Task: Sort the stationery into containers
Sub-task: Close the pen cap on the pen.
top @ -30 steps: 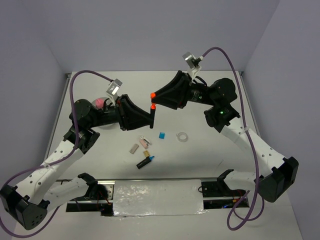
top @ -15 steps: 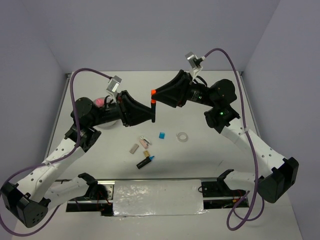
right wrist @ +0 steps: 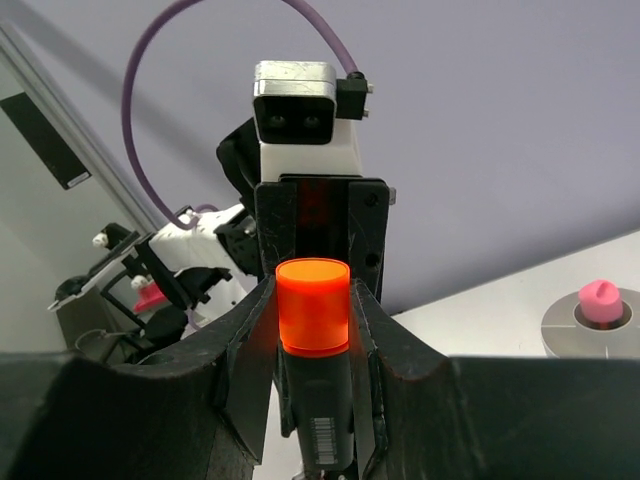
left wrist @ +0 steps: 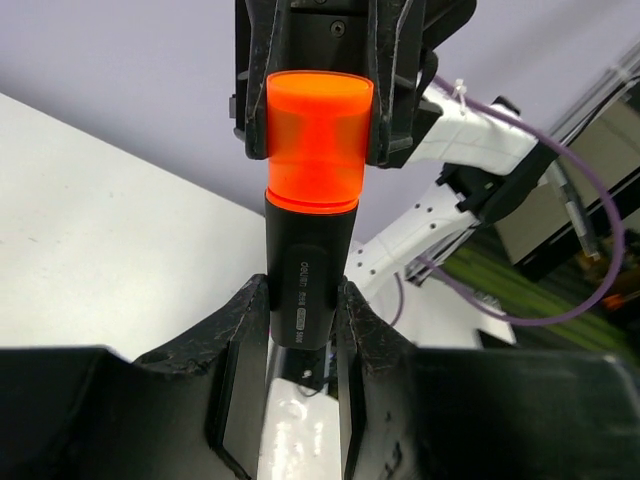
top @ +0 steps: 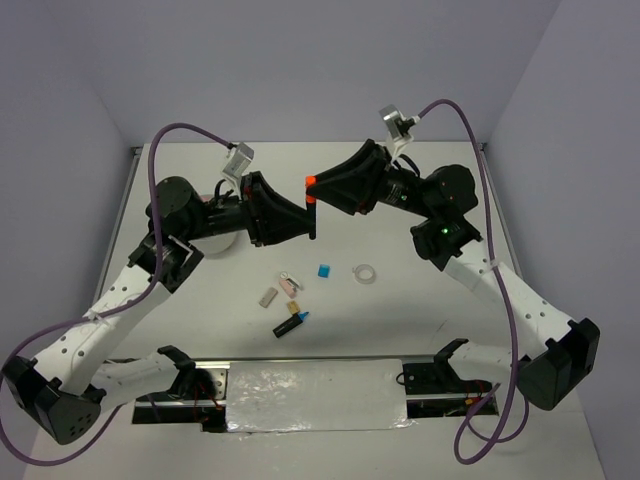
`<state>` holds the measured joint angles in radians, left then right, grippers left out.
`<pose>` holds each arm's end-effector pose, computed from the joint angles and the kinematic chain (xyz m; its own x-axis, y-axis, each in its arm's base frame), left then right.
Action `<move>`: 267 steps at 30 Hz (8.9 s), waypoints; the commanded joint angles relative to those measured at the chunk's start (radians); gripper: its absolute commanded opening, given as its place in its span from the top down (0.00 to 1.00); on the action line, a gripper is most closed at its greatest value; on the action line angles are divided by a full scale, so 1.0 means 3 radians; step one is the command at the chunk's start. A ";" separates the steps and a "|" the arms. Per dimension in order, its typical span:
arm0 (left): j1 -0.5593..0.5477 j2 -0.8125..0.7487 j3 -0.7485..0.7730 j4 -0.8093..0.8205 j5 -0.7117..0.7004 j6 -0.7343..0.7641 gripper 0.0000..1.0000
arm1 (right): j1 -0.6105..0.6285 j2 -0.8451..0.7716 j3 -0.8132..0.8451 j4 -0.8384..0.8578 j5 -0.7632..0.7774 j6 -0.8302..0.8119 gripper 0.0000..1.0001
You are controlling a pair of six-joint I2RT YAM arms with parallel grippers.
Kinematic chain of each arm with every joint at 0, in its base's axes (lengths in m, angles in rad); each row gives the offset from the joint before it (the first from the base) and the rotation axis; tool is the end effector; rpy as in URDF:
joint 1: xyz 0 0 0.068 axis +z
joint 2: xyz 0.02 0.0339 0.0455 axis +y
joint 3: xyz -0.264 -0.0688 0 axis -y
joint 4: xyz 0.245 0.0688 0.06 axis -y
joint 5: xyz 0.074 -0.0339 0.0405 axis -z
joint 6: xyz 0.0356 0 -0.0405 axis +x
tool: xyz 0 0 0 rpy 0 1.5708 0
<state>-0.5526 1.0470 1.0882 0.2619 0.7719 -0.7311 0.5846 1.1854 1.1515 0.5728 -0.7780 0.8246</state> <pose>0.1787 -0.1394 0.4418 -0.4403 -0.2906 -0.8495 0.8715 0.0893 -0.4823 0.1971 0.1604 0.4608 -0.3670 0.3843 -0.8471 -0.9221 -0.0304 0.3857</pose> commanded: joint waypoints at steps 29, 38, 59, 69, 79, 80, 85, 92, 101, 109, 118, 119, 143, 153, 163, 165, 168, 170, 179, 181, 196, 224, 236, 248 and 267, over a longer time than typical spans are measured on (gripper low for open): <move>0.0011 -0.0141 0.0617 -0.0796 -0.0829 0.1189 1.00 | 0.0153 -0.0050 0.1115 -0.2456 0.0890 -0.1434 0.00; 0.0006 -0.0028 0.0857 -0.1062 -0.1157 0.1435 1.00 | 0.0725 -0.0152 0.1086 -0.2375 0.2154 -0.1486 0.07; -0.0009 0.0054 0.1113 -0.1241 -0.1024 0.1414 1.00 | 0.1145 0.0456 0.1546 -0.2323 0.2767 -0.1634 0.67; -0.0009 0.0125 0.1332 -0.1348 -0.1208 0.1414 0.53 | 0.1145 0.0339 0.1378 -0.2180 0.2476 -0.1659 1.00; -0.0004 0.0330 0.1962 -0.2075 -0.0222 0.1691 0.01 | 0.0343 0.0175 0.1475 -0.2064 -0.0022 -0.1671 1.00; -0.0004 0.0310 0.1876 -0.2009 0.0002 0.1584 0.01 | 0.0195 0.0160 0.1439 -0.1956 -0.0455 -0.1573 1.00; -0.0004 0.0258 0.1497 -0.0962 0.0714 0.0868 0.01 | 0.0122 0.0119 0.1378 -0.1363 -0.0914 -0.1098 1.00; -0.0004 0.0284 0.1231 -0.0413 0.0787 0.0413 0.12 | 0.0143 0.0170 0.1194 -0.0657 -0.1073 -0.0602 1.00; -0.0004 0.0406 0.1220 -0.0060 0.0699 0.0152 0.39 | 0.0260 0.0292 0.1367 -0.0876 -0.0945 -0.0795 1.00; -0.0004 0.0437 0.1011 0.0405 0.0909 -0.0201 0.49 | 0.0301 0.0354 0.1433 -0.0999 -0.0741 -0.0969 1.00; -0.0009 0.0447 0.1000 0.0442 0.0945 -0.0232 0.96 | 0.0296 0.0400 0.1464 -0.1056 -0.0715 -0.1000 0.99; -0.0004 0.0447 0.1031 0.0385 0.0925 -0.0202 1.00 | 0.0301 0.0400 0.1454 -0.1055 -0.0720 -0.0995 0.97; -0.0004 0.0192 0.0975 -0.0080 0.0377 0.0519 1.00 | -0.0092 0.0027 0.1357 -0.0898 -0.0428 -0.0271 0.00; -0.0004 0.0161 0.0816 -0.0111 0.0367 0.0504 1.00 | -0.0103 0.0251 0.1704 -0.1162 -0.0306 -0.0432 0.09; -0.0004 0.0166 0.0760 -0.0142 0.0306 0.0509 1.00 | -0.0082 0.0339 0.1689 -0.1024 -0.0321 -0.0386 0.28; -0.0004 0.0171 0.0765 -0.0106 0.0321 0.0489 1.00 | -0.0072 0.0344 0.1664 -0.1096 -0.0281 -0.0442 0.29; -0.0004 0.0176 0.0765 -0.0111 0.0316 0.0494 1.00 | -0.0057 0.0369 0.1653 -0.1132 -0.0285 -0.0468 0.37; -0.0009 0.0181 0.0760 -0.0126 0.0316 0.0499 1.00 | -0.0042 0.0379 0.1658 -0.1127 -0.0290 -0.0473 0.40; -0.0004 0.0233 0.0786 -0.0137 0.0285 0.0494 1.00 | 0.0035 0.0425 0.1659 -0.1280 -0.0280 -0.0601 0.50; -0.0004 0.0243 0.0801 -0.0152 0.0285 0.0494 1.00 | 0.0045 0.0431 0.1658 -0.1280 -0.0285 -0.0606 0.53; 0.0057 0.0539 0.1342 -0.0397 0.0270 0.0570 1.00 | 0.0061 0.0420 0.1413 -0.1597 -0.0495 -0.0800 0.96; 0.0298 0.0463 0.1629 0.0093 0.0485 0.0924 1.00 | 0.0351 0.0083 0.0074 -0.1238 -0.1472 0.0044 1.00; 0.0313 0.0346 0.1278 -0.0561 0.0745 0.1245 1.00 | 0.0700 0.0032 0.0747 -0.2700 -0.0057 -0.1176 1.00; 0.0308 0.0064 0.0970 -0.1159 0.0607 0.1460 1.00 | 0.0659 0.0190 0.1203 -0.3172 -0.0055 -0.1736 0.73; 0.0308 -0.0048 0.0868 -0.1589 0.0725 0.1558 1.00 | 0.0450 0.0098 0.1091 -0.2636 -0.0193 -0.1568 0.35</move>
<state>-0.4583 1.0565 1.3308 -0.2588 0.9565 -0.2840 0.7406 1.2423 1.4971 -0.2897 -0.8280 0.3294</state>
